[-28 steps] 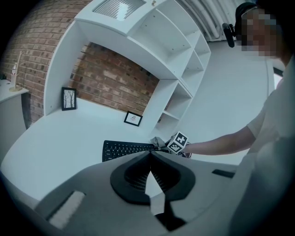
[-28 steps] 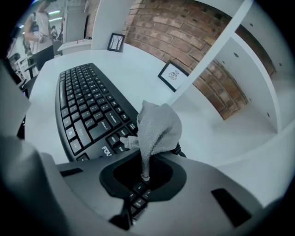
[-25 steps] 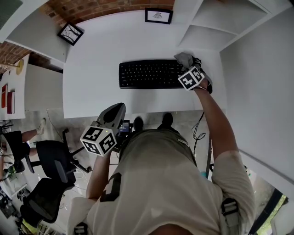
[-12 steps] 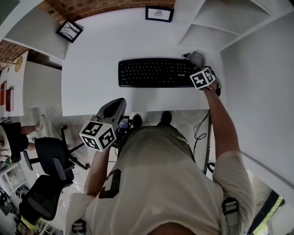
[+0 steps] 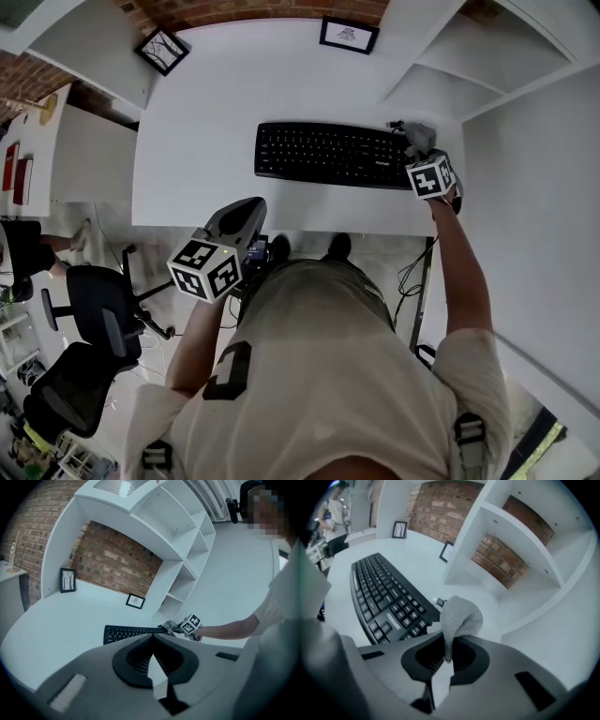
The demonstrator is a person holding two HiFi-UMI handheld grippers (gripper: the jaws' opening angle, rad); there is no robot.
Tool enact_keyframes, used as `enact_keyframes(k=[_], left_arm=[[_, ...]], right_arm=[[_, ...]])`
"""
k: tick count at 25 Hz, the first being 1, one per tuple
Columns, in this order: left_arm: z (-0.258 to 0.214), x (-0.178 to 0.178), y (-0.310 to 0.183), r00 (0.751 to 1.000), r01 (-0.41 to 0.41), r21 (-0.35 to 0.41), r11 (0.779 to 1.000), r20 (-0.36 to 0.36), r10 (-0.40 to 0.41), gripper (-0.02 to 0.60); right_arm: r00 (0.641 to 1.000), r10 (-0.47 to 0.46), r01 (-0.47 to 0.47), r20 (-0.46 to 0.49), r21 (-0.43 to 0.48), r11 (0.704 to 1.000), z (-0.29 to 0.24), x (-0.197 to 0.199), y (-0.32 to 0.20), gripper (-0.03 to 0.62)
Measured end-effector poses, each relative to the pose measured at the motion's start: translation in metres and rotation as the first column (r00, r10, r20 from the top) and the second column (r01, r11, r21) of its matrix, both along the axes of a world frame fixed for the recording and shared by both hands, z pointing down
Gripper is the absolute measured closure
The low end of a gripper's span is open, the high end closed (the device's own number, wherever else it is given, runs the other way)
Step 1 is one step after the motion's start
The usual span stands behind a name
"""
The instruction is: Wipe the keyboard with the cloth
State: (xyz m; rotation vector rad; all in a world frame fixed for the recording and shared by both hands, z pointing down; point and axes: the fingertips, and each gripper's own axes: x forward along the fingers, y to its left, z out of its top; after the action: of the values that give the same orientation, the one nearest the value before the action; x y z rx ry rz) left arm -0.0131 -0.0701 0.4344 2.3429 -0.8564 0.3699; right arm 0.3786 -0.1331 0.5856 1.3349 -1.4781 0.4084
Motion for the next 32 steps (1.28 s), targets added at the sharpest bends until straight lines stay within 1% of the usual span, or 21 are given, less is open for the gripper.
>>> enact_keyframes(k=[3, 6, 8, 10, 12, 14, 17, 21, 25, 27, 30, 32], left_arm=[[-0.001, -0.003, -0.001, 1.0, 0.003, 0.003, 1.0, -0.005, -0.003, 0.577], [-0.002, -0.007, 0.0, 1.0, 0.009, 0.005, 1.0, -0.013, -0.009, 0.577], [-0.002, -0.01, 0.001, 1.0, 0.019, 0.005, 1.0, -0.018, -0.018, 0.577], [-0.002, -0.016, 0.002, 0.999, 0.033, 0.004, 0.999, -0.022, -0.033, 0.577], [0.0, -0.025, 0.002, 0.998, 0.054, 0.003, 0.999, -0.025, -0.054, 0.577], [0.003, -0.036, 0.003, 0.996, 0.081, 0.0, 0.997, -0.024, -0.081, 0.577], [0.008, -0.052, 0.006, 0.993, 0.12, -0.007, 0.993, -0.024, -0.12, 0.577], [0.01, -0.076, 0.009, 0.986, 0.167, -0.014, 0.986, -0.023, -0.167, 0.577], [0.013, -0.103, 0.013, 0.976, 0.215, -0.027, 0.976, -0.017, -0.215, 0.577], [0.015, -0.114, 0.014, 0.972, 0.234, -0.032, 0.972, -0.013, -0.235, 0.577], [0.016, -0.128, 0.015, 0.966, 0.256, -0.036, 0.966, -0.008, -0.257, 0.577], [0.016, -0.135, 0.015, 0.963, 0.268, -0.039, 0.963, -0.004, -0.269, 0.577]], right_arm=[[0.989, -0.125, 0.12, 0.073, 0.07, 0.99, -0.028, -0.057, -0.019, 0.579], [0.956, -0.243, 0.223, 0.163, 0.127, 0.966, -0.053, -0.123, -0.032, 0.579], [0.918, -0.306, 0.275, 0.253, 0.149, 0.95, -0.064, -0.169, -0.033, 0.579], [0.869, -0.367, 0.334, 0.332, 0.153, 0.93, -0.069, -0.214, -0.029, 0.579], [0.824, -0.42, 0.394, 0.381, 0.149, 0.907, -0.069, -0.254, -0.027, 0.579], [0.793, -0.457, 0.438, 0.403, 0.144, 0.887, -0.061, -0.286, -0.026, 0.579], [0.766, -0.5, 0.494, 0.404, 0.128, 0.86, -0.044, -0.326, -0.029, 0.579], [0.765, -0.522, 0.543, 0.377, 0.058, 0.837, -0.022, -0.362, -0.032, 0.579], [0.772, -0.534, 0.561, 0.343, 0.025, 0.827, -0.004, -0.389, -0.046, 0.579], [0.766, -0.556, 0.585, 0.323, 0.01, 0.811, 0.004, -0.402, -0.051, 0.579], [0.761, -0.601, 0.624, 0.245, -0.021, 0.782, 0.019, -0.414, -0.058, 0.579], [0.767, -0.606, 0.626, 0.213, -0.04, 0.779, 0.03, -0.416, -0.061, 0.579]])
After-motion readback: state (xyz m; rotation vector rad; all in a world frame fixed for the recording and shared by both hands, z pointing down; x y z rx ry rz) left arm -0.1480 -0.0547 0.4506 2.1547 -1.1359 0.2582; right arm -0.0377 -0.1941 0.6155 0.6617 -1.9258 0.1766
